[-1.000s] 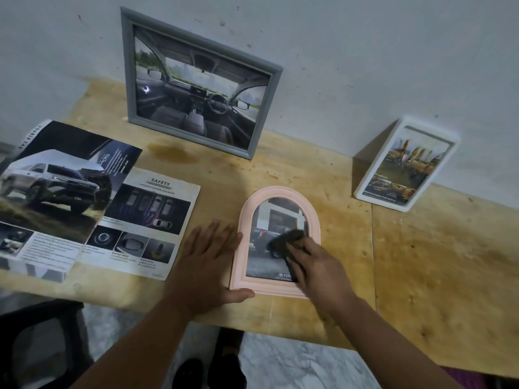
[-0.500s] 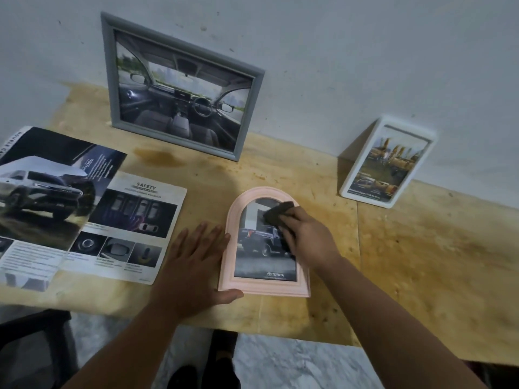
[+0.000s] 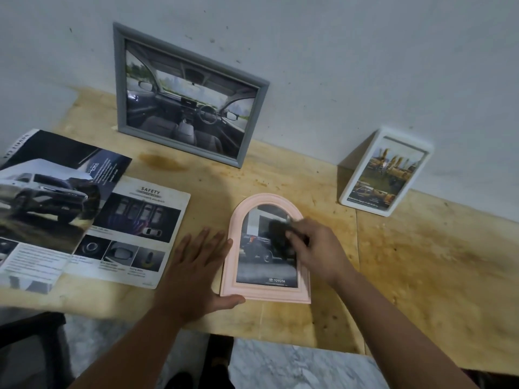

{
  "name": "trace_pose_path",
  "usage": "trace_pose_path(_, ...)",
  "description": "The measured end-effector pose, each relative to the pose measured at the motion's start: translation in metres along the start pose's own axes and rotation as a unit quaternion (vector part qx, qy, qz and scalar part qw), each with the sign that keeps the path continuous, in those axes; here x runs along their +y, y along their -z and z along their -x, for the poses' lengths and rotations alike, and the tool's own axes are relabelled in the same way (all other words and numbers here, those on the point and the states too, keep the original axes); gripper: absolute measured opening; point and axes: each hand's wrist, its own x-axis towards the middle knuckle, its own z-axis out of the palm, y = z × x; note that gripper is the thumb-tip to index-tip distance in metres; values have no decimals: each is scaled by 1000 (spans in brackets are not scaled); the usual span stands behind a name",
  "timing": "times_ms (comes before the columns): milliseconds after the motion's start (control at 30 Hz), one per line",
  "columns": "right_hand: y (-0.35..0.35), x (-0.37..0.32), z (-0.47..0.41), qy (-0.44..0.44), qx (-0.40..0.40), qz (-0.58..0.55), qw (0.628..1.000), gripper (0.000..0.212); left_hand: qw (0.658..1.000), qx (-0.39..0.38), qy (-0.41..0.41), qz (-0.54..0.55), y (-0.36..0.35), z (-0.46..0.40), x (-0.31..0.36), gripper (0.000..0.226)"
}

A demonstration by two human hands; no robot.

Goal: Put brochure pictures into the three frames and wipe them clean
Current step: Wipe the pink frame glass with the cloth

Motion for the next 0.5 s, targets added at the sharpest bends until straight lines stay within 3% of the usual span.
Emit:
trace_pose_path(67,-7,0,-21,5,54,97,994,27,1000,8,1,-4,-2,0,1,116)
trace_pose_path(167,-22,3,-16,19,1,214,977,27,1000,28,-5,-5,-4,0,1,114)
trace_pose_path(267,-24,2,21,10,-17,217,976,25,1000,31,-5,1,-4,-1,0,114)
trace_pose_path(433,-9,-14,44,-44,-152,177,971,26,1000,9,6,0,-2,1,0,115)
trace_pose_path(500,-1,-16,20,-71,-112,173,976,28,1000,6,4,3,-2,1,1,115)
